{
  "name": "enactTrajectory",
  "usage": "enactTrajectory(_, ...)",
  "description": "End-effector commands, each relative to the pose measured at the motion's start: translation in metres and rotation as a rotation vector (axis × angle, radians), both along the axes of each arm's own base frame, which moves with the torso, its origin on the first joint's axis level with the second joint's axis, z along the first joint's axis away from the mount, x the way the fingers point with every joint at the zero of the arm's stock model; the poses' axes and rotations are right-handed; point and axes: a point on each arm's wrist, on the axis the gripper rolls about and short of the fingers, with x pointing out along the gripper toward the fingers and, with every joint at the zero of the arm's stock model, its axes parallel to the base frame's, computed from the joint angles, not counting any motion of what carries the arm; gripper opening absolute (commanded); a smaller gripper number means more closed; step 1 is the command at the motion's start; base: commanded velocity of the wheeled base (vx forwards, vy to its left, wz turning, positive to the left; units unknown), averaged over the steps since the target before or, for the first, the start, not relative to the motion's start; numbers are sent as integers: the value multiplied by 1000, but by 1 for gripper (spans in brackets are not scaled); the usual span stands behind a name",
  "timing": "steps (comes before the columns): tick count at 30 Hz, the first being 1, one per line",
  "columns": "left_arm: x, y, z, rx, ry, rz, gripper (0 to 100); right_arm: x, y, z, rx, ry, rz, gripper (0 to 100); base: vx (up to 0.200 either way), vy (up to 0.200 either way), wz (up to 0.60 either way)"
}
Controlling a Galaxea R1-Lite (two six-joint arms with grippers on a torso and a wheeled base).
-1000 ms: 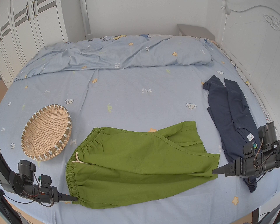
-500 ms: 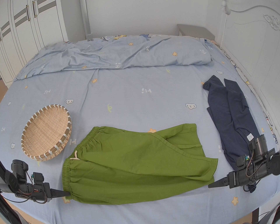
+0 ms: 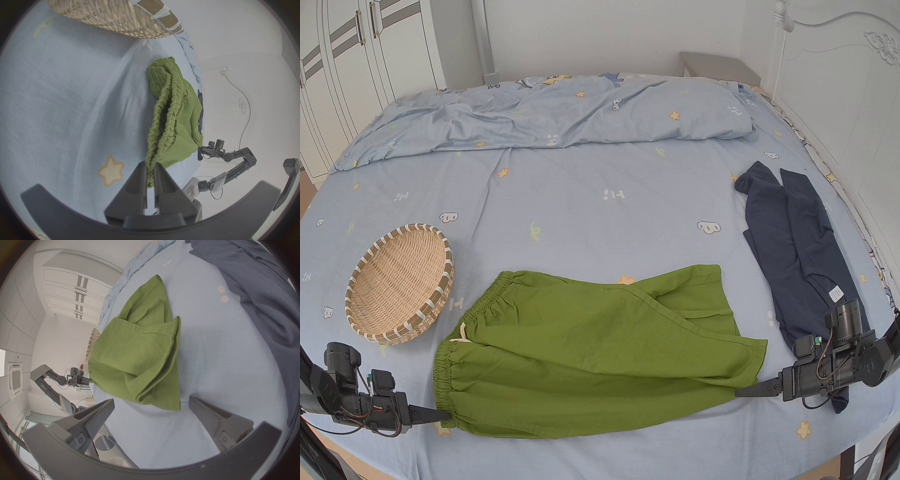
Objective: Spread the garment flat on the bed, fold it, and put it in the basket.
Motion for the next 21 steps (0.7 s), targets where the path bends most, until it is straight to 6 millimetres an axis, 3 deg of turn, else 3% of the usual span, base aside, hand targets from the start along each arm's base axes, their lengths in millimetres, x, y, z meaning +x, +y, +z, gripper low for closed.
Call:
enactTrajectory(1,-1,0,0,-2,2,0,0,-1,-2,-19,7,41,-4,100,0,0,0)
enactTrajectory(7,-1,0,0,-2,2,0,0,2,0,-25,43,-72,24,100,0,0,0)
enactTrajectory(15,-1,0,0,-2,4,0,0,0,0,-29,49,-98,27,100,0,0,0)
enactTrajectory(16,-1,0,0,-3,5,0,0,-1,0,-30,49,-95,25,0,0,0,0)
enactTrajectory(21,-1,0,0,-3,5,0,0,-4,0,-30,48,-88,29,0,0,0,0)
